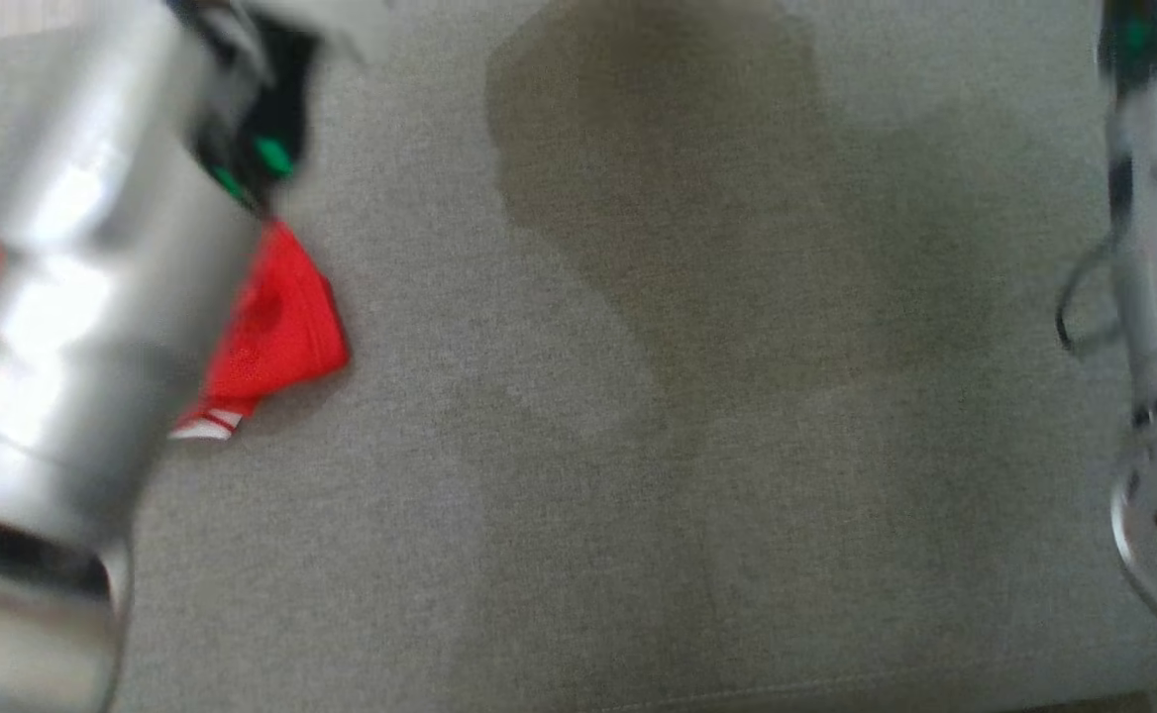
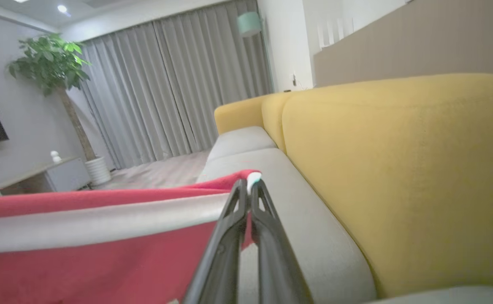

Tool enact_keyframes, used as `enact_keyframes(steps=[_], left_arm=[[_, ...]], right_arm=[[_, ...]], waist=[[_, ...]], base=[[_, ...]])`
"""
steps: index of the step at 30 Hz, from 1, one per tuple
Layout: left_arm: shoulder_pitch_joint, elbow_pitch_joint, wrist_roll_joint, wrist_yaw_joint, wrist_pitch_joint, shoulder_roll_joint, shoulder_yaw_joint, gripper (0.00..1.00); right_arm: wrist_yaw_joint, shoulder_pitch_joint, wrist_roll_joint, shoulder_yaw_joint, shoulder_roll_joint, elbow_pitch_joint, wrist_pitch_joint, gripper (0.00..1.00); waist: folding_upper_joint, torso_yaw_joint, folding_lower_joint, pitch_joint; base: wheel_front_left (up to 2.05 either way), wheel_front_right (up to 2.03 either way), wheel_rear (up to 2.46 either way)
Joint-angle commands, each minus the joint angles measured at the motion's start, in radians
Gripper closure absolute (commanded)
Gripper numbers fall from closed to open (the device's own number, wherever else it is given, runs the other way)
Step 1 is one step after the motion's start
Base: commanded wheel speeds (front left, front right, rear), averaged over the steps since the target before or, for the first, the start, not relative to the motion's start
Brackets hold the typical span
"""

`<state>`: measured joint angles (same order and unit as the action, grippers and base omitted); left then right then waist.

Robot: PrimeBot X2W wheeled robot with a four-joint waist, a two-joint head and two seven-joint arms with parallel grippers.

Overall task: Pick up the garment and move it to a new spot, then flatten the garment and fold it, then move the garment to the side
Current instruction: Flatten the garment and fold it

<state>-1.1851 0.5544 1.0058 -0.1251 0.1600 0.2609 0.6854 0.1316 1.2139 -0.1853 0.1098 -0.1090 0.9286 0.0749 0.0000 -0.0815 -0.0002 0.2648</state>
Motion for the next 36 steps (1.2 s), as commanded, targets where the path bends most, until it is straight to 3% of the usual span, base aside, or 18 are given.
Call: enact_keyframes(steps=[1,8,16,28,36], left_arm=[[0.027,-0.040,0.021,-0.005,0.009,0.039,0.005,1.00],[0.315,-0.147,0.115,-0.005,0.022,0.073,0.189,1.00],[0.544,-0.216,0.171,-0.005,0.062,0.071,0.283,1.00],[0.690,-0.296,0.166,0.011,0.019,0.065,0.405,1.00],[0.717,-0.386,0.175,0.055,-0.003,0.076,0.415,1.00]], right_arm=[[-0.001,-0.029,-0.010,-0.004,-0.018,0.001,0.011,1.00],[-0.001,-0.218,-0.065,-0.049,-0.102,0.117,-0.047,1.00],[-0.001,-0.394,-0.162,-0.135,-0.183,0.110,-0.179,1.00],[-0.001,-0.613,-0.256,-0.173,-0.258,-0.035,-0.332,1.00],[-0.001,-0.748,-0.317,-0.093,-0.264,-0.237,-0.380,1.00]], waist=[[0.0000,0.002,0.0002,-0.012],[0.0000,0.002,0.0002,-0.056],[0.0000,-0.025,0.0002,-0.119],[0.0000,-0.085,0.0002,-0.202],[0.0000,-0.075,0.0002,-0.197]], base=[[0.00,0.00,0.00],[0.00,0.00,0.00],[0.00,0.00,0.00],[0.00,0.00,0.00],[0.00,0.00,0.00]])
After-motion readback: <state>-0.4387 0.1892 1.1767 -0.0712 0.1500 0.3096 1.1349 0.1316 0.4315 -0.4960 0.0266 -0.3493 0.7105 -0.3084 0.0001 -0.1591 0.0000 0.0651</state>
